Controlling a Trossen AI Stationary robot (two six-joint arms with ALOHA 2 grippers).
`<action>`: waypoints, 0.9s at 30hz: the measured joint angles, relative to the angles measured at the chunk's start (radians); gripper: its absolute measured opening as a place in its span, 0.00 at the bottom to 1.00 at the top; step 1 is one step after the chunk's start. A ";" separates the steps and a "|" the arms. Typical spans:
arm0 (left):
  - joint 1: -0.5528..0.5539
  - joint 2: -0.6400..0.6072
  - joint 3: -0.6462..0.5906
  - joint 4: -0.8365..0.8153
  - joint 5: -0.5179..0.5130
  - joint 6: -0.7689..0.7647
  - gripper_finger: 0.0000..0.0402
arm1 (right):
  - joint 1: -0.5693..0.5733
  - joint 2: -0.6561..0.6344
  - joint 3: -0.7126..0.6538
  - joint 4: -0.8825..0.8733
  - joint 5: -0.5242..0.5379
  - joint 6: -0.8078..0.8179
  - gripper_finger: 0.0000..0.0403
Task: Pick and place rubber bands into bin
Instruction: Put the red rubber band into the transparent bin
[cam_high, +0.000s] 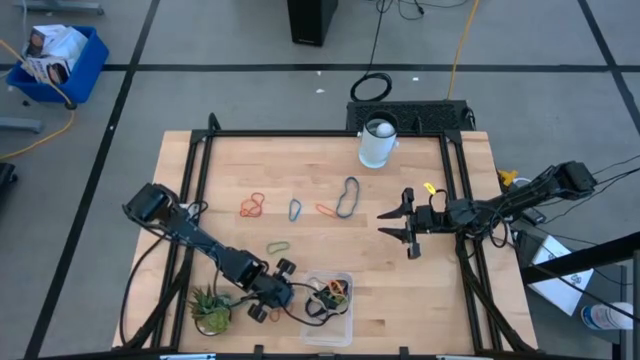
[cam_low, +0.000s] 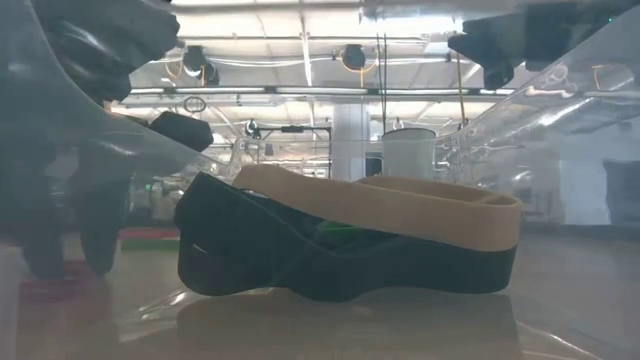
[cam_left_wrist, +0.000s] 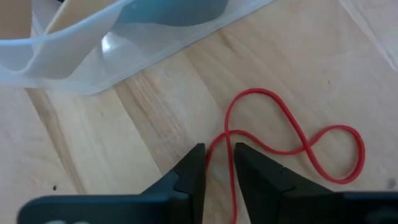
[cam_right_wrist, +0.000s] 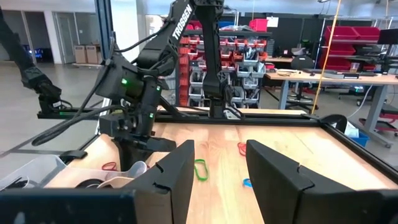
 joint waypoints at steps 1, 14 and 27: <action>-0.001 0.001 0.000 0.000 -0.007 0.000 0.22 | 0.000 0.000 0.000 0.000 0.000 0.000 0.35; -0.001 0.004 -0.003 0.017 -0.018 -0.005 0.03 | 0.000 0.000 0.000 0.000 0.000 -0.002 0.35; 0.007 -0.064 -0.010 0.032 -0.012 -0.056 0.02 | 0.000 0.000 0.000 0.001 0.000 -0.002 0.35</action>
